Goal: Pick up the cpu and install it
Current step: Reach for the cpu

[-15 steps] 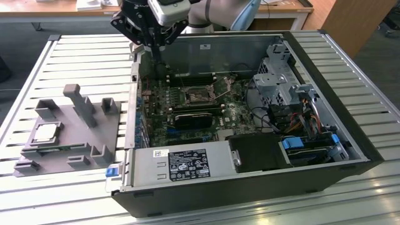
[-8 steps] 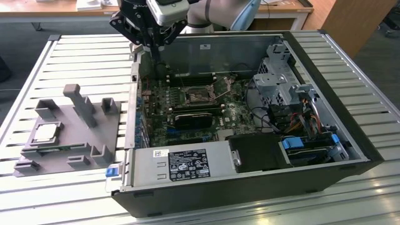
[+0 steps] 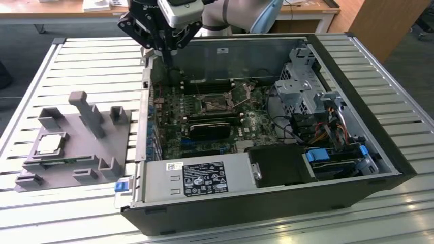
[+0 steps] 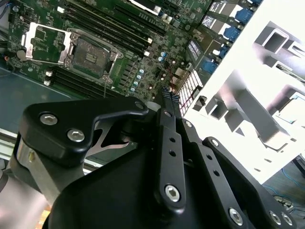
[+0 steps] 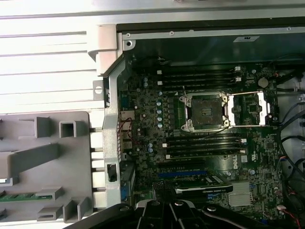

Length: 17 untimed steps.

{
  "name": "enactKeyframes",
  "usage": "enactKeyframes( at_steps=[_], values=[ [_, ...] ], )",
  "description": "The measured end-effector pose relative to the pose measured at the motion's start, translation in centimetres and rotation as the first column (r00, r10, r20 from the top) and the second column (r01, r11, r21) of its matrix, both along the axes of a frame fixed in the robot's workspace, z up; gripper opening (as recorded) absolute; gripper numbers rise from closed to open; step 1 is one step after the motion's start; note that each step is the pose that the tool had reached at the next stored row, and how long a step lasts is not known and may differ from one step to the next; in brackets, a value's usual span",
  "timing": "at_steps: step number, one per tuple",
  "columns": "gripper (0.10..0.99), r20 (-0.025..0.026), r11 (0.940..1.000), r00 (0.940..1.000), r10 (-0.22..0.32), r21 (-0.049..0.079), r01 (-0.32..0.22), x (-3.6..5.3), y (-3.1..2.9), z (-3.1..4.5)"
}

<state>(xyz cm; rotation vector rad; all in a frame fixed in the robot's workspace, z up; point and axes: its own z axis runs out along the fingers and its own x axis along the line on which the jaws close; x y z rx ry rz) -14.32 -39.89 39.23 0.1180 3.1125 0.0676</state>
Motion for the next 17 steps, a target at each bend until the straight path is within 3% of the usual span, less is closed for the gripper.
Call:
enactKeyframes(
  at_steps=[17],
  values=[
    [0.106, 0.0, 1.0, 1.0, 0.0, 0.0, 0.0, -0.4, 0.0, -0.02]
  ],
)
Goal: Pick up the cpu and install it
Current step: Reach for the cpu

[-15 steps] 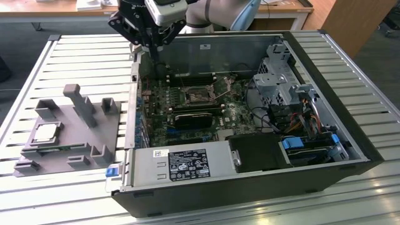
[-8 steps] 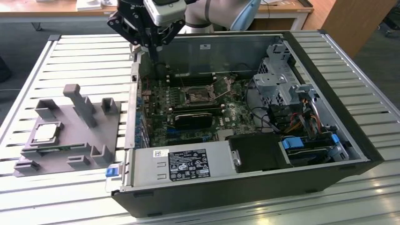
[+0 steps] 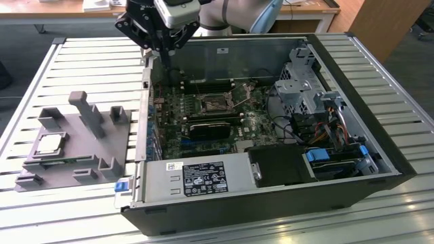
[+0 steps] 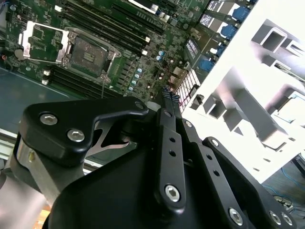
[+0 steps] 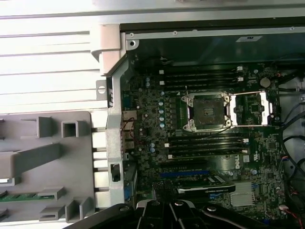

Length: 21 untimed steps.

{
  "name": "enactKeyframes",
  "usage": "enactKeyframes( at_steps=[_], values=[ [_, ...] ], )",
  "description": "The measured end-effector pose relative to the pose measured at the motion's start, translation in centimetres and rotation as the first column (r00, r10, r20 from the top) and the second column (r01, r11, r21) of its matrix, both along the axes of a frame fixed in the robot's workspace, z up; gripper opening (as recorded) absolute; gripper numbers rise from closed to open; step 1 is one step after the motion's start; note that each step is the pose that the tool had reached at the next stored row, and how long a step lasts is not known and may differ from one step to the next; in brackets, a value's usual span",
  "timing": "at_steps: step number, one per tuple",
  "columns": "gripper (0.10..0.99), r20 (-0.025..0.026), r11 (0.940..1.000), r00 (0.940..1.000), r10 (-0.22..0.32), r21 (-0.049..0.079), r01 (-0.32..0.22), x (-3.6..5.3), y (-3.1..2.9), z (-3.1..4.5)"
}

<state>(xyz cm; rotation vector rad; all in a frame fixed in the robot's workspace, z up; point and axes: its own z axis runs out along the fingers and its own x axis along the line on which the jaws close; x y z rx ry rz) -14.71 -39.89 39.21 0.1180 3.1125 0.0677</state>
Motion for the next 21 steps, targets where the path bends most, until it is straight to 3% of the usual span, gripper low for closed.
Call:
enactKeyframes(
  at_steps=[21],
  values=[
    [0.106, 0.0, 1.0, 1.0, 0.0, 0.0, 0.0, -0.86, 0.0, 0.0]
  ],
)
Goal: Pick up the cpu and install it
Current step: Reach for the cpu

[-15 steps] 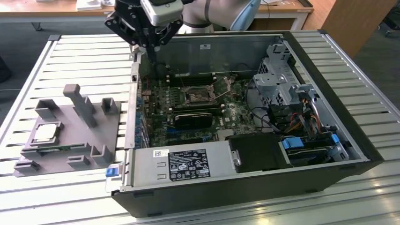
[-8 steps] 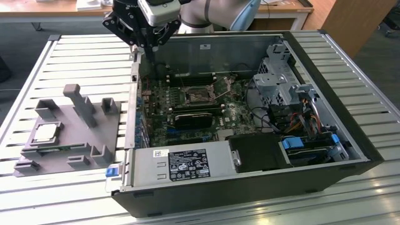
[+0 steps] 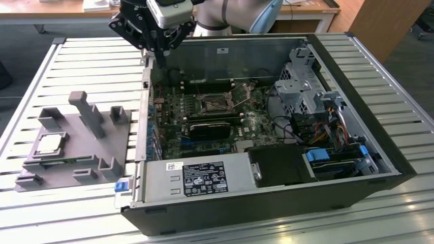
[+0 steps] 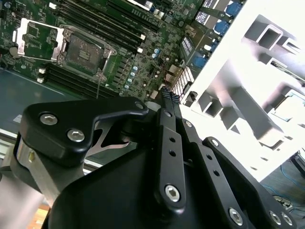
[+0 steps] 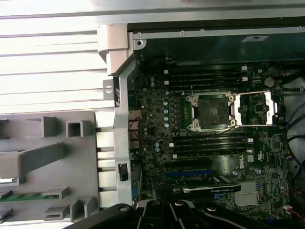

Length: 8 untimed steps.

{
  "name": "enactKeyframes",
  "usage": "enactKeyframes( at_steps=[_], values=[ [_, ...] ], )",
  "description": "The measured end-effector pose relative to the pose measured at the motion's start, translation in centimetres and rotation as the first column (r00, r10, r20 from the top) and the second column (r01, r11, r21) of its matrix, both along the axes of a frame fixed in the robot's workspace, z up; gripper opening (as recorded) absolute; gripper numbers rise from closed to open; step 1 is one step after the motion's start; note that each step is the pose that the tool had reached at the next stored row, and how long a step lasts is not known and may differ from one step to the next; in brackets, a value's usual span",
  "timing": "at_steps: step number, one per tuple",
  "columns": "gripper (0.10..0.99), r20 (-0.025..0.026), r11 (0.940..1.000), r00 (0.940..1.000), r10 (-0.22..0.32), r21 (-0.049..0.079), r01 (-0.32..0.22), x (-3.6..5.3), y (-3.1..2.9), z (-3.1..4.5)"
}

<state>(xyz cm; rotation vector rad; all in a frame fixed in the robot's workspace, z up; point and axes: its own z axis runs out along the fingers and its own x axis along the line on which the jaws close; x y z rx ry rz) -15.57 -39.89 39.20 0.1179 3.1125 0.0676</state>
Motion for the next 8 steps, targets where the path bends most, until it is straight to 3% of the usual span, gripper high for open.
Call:
enactKeyframes(
  at_steps=[8],
  values=[
    [0.106, 0.0, 1.0, 1.0, 0.0, 0.0, 0.0, -0.25, 0.0, -0.01]
  ],
)
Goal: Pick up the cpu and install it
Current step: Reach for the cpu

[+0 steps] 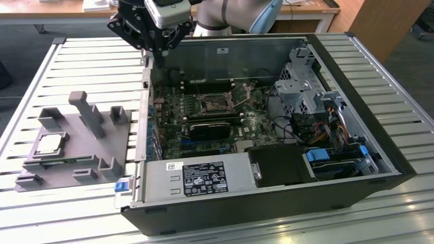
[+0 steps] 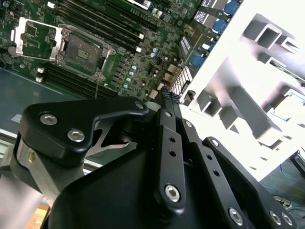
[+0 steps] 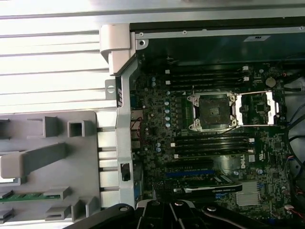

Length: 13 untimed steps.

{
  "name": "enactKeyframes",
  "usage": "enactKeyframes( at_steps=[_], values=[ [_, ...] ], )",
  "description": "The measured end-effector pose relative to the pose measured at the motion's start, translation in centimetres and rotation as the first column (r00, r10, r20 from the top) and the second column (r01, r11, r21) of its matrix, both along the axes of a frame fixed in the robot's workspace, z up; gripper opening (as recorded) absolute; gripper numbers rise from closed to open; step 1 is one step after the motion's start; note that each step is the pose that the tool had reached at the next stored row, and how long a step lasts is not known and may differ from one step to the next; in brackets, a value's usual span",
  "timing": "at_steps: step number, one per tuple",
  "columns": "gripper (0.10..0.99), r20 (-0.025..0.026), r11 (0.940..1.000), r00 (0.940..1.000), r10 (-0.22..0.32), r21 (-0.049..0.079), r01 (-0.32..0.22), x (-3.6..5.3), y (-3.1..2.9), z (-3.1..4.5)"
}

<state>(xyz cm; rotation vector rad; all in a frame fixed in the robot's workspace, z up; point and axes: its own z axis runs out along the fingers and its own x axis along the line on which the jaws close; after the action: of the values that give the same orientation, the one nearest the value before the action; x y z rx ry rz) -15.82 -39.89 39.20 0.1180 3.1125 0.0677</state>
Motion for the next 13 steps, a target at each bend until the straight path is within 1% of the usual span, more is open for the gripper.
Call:
enactKeyframes(
  at_steps=[13],
  values=[
    [0.106, 0.0, 1.0, 1.0, 0.0, 0.0, 0.0, -0.34, 0.0, -0.01]
  ],
)
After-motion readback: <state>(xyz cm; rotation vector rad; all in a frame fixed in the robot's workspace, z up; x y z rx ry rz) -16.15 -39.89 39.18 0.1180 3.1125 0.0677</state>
